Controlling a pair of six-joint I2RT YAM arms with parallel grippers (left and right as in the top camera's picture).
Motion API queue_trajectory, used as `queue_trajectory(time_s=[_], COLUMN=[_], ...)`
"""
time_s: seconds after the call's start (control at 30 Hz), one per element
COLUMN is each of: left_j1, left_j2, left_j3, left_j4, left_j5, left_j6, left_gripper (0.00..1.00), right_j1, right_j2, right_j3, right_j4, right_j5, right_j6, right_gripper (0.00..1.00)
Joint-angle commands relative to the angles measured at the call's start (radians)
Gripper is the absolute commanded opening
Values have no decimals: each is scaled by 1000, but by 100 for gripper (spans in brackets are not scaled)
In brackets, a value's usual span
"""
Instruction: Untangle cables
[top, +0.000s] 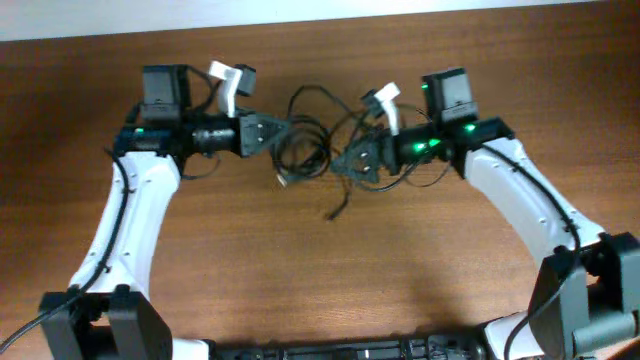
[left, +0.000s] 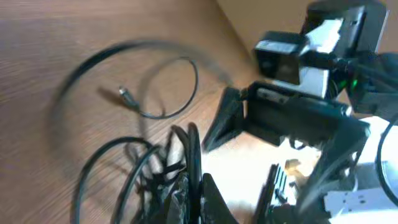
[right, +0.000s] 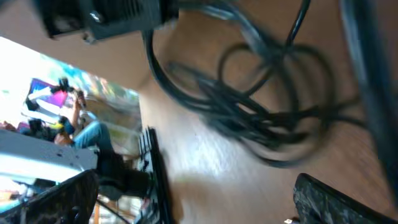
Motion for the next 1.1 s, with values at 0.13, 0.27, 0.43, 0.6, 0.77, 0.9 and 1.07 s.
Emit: queue_trajectory(time_s=[0.13, 0.27, 0.43, 0.6, 0.77, 0.9, 1.07], left_j1=[23, 36, -24, -31, -31, -63, -133], left_j2=[-21, -21, -21, -21, -21, 0, 159], left_j3=[9, 9, 9, 9, 8, 4, 4], left_j4=[-34, -63, -21, -48, -242, -199, 55], left_j5=[-633, -618, -456, -297, -214, -225, -177], left_j6=[-325, -384, -239, -87, 520, 820, 862], left_gripper=[0, 0, 0, 68, 99, 90, 100], right_j1=[-44, -119, 56, 84, -84, -101, -101], right_j2=[-17, -17, -12, -5, -5, -5, -5], right_j3=[8, 8, 8, 8, 8, 8, 8], right_j4=[-165, -144, -79, -105, -103, -103, -103], right_j5=[253, -29, 143, 41, -138, -271, -338], right_j6=[147, 259, 216, 326, 284, 235, 236], right_gripper=[99, 99, 99, 99, 99, 99, 99])
